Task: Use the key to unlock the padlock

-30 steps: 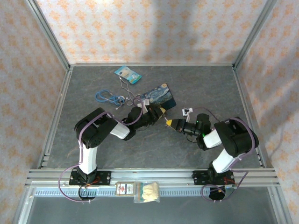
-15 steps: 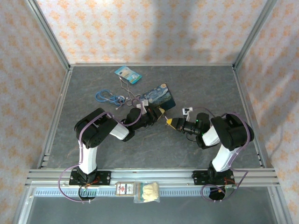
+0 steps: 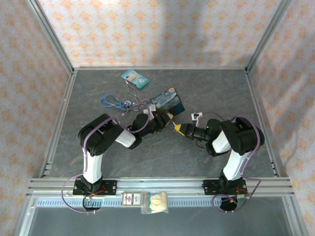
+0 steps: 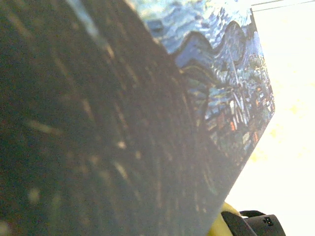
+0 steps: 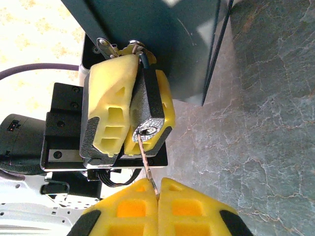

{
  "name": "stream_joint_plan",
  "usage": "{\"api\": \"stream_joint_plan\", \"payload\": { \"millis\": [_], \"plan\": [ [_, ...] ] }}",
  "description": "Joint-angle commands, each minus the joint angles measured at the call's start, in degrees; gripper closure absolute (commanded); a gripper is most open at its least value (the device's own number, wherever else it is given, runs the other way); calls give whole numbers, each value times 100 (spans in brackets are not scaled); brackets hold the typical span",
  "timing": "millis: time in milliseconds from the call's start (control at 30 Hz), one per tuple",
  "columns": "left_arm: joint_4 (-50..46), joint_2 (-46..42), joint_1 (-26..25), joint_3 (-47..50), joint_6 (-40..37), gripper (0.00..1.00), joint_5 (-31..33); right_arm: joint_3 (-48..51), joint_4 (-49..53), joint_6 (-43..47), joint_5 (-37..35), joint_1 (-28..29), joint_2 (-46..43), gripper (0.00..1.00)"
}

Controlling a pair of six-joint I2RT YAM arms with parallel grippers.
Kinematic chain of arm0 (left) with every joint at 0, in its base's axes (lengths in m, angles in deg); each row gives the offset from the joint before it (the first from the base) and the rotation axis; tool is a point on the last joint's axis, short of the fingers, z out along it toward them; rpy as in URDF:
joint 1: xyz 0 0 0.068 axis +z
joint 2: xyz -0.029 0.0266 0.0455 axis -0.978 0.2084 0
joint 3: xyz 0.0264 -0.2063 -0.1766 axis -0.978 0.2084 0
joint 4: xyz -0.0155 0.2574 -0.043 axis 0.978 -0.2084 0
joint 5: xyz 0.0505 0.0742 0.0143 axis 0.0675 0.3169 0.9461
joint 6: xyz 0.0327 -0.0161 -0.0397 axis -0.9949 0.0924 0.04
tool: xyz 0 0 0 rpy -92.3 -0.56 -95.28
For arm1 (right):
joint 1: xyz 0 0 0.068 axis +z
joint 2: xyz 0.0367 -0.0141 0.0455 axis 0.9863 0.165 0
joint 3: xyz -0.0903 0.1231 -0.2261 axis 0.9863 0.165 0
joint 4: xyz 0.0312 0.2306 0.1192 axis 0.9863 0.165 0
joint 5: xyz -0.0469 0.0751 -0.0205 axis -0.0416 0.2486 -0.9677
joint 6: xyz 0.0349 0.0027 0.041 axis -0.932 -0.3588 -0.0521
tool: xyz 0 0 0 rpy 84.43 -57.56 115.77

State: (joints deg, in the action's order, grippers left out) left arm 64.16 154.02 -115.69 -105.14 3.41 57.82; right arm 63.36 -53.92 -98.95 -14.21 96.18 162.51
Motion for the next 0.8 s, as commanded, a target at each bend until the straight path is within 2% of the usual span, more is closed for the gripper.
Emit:
{"api": "stream_joint_plan", "payload": {
  "millis": [0, 533, 767],
  "plan": [
    [573, 38, -20, -40, 112, 100, -137, -54, -595, -80, 96, -4, 87, 100],
    [732, -63, -88, 71, 246, 100, -241, -295, -940, -315, 29, -13, 370, 100],
    [982, -6, -116, 97, 250, 100, -493, -499, -1055, -511, 153, -25, 494, 100]
  ]
}}
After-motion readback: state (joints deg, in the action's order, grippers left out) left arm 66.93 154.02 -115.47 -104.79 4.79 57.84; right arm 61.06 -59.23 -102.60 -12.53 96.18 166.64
